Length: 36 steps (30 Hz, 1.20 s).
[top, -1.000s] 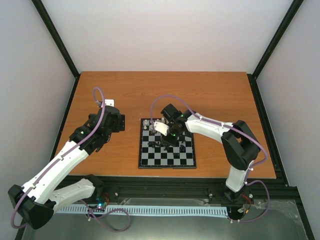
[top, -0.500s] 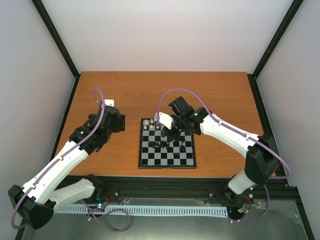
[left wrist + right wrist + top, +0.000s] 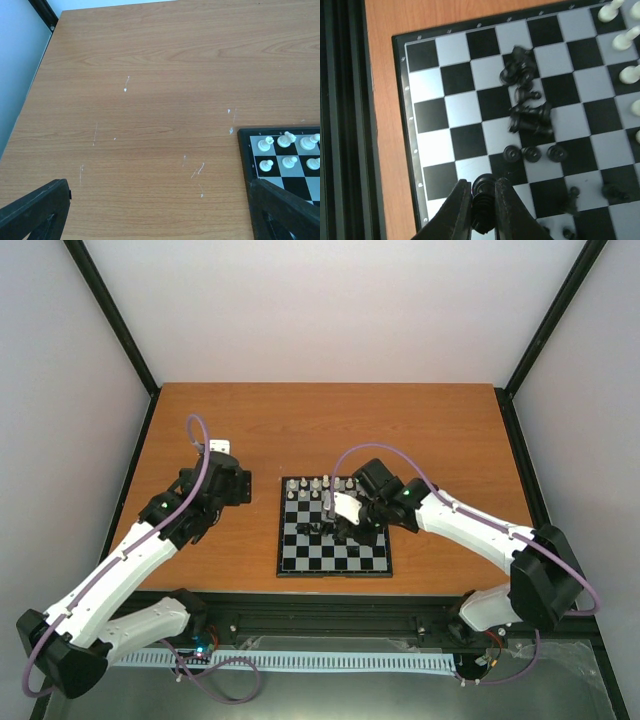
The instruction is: Set up the chess pieces on the board
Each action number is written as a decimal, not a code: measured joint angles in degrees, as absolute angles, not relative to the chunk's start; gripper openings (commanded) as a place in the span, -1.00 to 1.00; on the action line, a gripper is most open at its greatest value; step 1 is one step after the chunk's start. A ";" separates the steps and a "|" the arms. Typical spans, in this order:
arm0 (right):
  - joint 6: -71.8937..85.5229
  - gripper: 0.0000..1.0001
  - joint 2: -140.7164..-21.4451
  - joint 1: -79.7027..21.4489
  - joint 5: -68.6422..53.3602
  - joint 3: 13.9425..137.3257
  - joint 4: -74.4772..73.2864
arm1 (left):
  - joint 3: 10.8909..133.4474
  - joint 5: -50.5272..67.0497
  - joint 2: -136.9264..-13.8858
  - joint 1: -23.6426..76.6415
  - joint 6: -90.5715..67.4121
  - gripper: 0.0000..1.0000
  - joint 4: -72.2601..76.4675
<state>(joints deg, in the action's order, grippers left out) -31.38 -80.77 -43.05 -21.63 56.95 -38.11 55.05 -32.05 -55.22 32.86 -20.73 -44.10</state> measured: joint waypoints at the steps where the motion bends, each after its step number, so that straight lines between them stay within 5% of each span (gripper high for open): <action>1: -31.64 -0.94 -80.44 -43.05 -21.85 55.92 -37.85 | 55.05 -31.86 -55.11 32.86 -20.71 1.00 -44.10; 36: -34.54 -0.94 -90.24 -53.43 -21.28 54.15 -34.22 | 54.00 -30.59 -54.63 32.84 -19.20 0.99 -43.53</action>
<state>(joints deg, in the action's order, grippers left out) -34.54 -90.24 -53.43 -21.28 54.15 -34.22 54.00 -30.59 -54.63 32.84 -19.20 -43.53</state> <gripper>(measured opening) 0.086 0.997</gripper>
